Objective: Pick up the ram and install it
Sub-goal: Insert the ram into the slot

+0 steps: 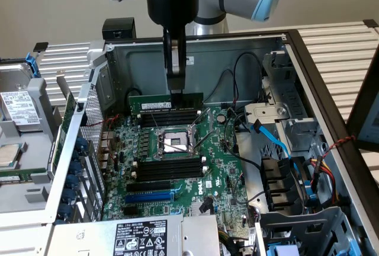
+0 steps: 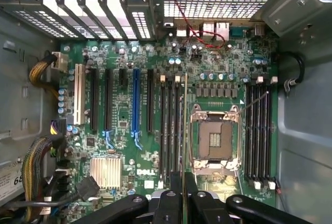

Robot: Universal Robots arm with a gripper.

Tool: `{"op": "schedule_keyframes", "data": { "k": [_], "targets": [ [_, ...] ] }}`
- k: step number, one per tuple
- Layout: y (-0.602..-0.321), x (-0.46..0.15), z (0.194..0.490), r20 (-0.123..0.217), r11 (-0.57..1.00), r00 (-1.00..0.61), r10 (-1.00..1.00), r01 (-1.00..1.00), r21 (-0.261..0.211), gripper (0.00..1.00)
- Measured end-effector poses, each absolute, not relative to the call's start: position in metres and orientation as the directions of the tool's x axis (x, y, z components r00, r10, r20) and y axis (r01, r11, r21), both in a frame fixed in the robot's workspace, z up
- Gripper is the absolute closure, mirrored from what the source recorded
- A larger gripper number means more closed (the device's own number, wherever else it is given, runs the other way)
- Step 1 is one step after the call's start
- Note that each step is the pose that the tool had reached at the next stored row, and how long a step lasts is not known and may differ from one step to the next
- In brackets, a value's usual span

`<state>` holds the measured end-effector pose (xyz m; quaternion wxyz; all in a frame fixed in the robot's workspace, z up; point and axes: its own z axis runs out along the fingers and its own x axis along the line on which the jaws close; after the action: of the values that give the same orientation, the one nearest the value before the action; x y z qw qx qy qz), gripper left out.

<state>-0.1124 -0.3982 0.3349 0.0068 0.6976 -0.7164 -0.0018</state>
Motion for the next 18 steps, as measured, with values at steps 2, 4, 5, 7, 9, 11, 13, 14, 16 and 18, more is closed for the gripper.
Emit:
{"op": "schedule_keyframes", "data": {
  "k": [2, 4, 5, 7, 9, 11, 13, 14, 16, 18],
  "targets": [
    [-0.399, -0.113, 0.332, 0.009, 0.027, -0.026, -1.0, -1.0, 0.012, 0.86],
    [-0.398, -0.113, 0.328, 0.01, 0.027, -0.026, -1.0, -1.0, 0.012, 0.86],
    [-0.398, -0.114, 0.326, 0.01, 0.027, -0.027, -1.0, -1.0, 0.012, 0.86],
    [-0.399, -0.115, 0.323, 0.01, 0.027, -0.026, -1.0, -1.0, 0.012, 0.86],
    [-0.399, -0.116, 0.319, 0.01, 0.027, -0.026, -1.0, -1.0, 0.012, 0.86],
    [-0.4, -0.116, 0.315, 0.01, 0.027, -0.026, -1.0, -1.0, 0.012, 0.86],
    [-0.401, -0.116, 0.312, 0.01, 0.027, -0.026, -1.0, -1.0, 0.012, 0.86],
    [-0.401, -0.116, 0.31, 0.01, 0.027, -0.027, -1.0, -1.0, 0.012, 0.86],
    [-0.402, -0.116, 0.306, 0.01, 0.027, -0.026, -1.0, -1.0, 0.012, 0.86],
    [-0.406, -0.116, 0.303, 0.01, 0.027, -0.026, -1.0, -1.0, 0.012, 0.86]
  ]
}}
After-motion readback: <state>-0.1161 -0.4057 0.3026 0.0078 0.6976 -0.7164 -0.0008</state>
